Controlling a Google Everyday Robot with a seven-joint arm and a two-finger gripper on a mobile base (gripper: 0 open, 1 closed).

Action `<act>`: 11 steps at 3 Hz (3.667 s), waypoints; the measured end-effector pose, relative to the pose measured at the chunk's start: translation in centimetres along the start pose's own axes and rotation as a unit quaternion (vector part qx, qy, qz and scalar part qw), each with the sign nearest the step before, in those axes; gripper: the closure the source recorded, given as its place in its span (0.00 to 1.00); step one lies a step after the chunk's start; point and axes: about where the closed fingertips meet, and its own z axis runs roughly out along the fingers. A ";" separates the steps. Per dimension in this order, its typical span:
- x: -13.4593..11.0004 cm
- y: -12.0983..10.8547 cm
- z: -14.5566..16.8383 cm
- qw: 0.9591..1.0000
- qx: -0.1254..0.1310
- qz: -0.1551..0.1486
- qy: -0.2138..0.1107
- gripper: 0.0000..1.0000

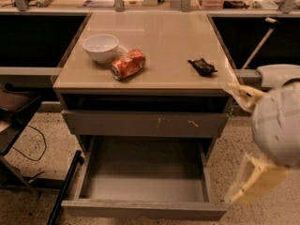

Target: Close middle drawer

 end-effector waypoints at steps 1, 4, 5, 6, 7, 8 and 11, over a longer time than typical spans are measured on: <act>-2.7 3.9 4.0 0.999 0.024 -0.038 -0.021 0.00; -0.5 19.1 27.7 0.982 -0.147 -0.108 -0.050 0.00; 0.7 18.5 27.5 0.986 -0.132 -0.093 -0.038 0.00; 5.0 18.6 27.7 0.993 -0.109 -0.045 -0.017 0.00; 10.9 19.3 28.0 0.998 -0.060 0.027 0.005 0.00; 10.9 19.3 28.0 0.998 -0.060 0.027 0.005 0.00; 19.6 28.2 37.3 0.983 -0.135 0.121 -0.026 0.00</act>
Offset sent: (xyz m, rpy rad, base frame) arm -0.1046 0.0595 -0.5330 -0.1075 0.4691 -0.0836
